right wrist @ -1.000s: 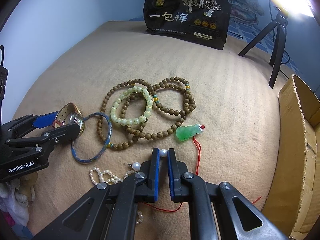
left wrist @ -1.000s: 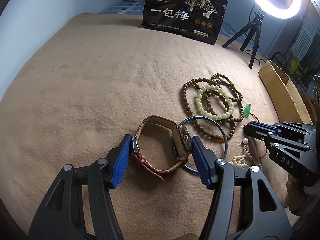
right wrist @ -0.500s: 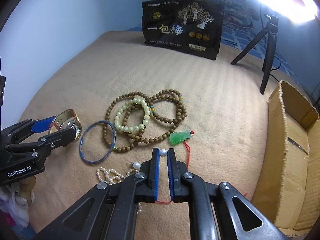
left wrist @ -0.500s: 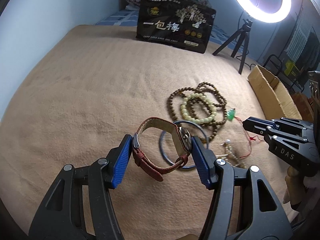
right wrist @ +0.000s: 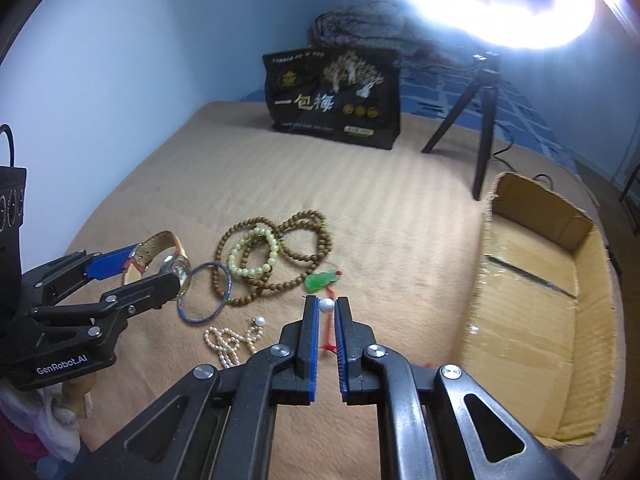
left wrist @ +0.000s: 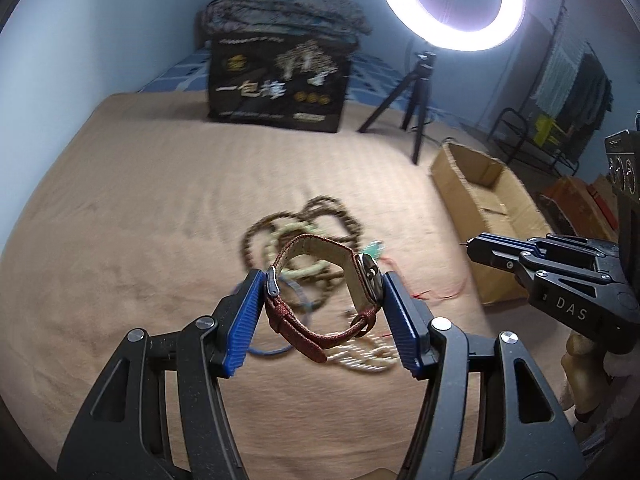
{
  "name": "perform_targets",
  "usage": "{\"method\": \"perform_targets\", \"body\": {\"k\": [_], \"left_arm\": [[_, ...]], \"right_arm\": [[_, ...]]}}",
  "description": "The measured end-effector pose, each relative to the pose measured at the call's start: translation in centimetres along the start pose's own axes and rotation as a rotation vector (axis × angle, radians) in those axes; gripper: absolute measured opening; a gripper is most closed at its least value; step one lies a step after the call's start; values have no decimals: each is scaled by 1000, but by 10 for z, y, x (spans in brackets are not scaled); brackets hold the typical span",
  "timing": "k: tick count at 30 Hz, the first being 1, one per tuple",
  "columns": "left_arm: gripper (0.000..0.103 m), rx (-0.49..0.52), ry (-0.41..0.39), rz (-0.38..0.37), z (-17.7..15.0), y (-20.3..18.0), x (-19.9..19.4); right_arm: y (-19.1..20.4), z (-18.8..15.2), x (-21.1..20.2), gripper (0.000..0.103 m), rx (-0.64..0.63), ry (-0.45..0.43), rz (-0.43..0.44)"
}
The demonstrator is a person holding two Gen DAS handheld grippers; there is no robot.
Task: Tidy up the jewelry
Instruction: 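Lift the watch with the left tool and carry it over the cardboard box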
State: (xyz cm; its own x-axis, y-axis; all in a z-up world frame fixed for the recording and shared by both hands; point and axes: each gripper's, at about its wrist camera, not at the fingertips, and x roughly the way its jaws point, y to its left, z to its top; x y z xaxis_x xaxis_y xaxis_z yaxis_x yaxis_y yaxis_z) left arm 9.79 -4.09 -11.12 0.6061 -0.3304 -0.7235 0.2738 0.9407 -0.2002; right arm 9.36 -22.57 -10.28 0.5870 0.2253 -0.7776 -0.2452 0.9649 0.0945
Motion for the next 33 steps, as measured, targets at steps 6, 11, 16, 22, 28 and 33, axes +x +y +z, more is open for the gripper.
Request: {"method": "perform_targets", "body": {"k": [6, 11, 16, 22, 28, 33], "left_arm": [[61, 47, -10, -44, 11, -36, 1], [61, 92, -19, -86, 20, -71, 4], [61, 138, -27, -137, 36, -106, 12], [61, 180, -26, -179, 53, -143, 31], [61, 173, 2, -204, 69, -166, 60], [61, 169, 28, -205, 76, -182, 82]], "right_arm": [[-25, 0, -25, 5, 30, -26, -28], [-49, -2, -42, 5, 51, -36, -69], [-82, -8, -55, 6, 92, -38, -123], [-117, -15, -61, 6, 151, -28, -167], [-140, -23, -58, 5, 211, -8, -174], [-156, -28, -54, 6, 266, 0, -176]]}}
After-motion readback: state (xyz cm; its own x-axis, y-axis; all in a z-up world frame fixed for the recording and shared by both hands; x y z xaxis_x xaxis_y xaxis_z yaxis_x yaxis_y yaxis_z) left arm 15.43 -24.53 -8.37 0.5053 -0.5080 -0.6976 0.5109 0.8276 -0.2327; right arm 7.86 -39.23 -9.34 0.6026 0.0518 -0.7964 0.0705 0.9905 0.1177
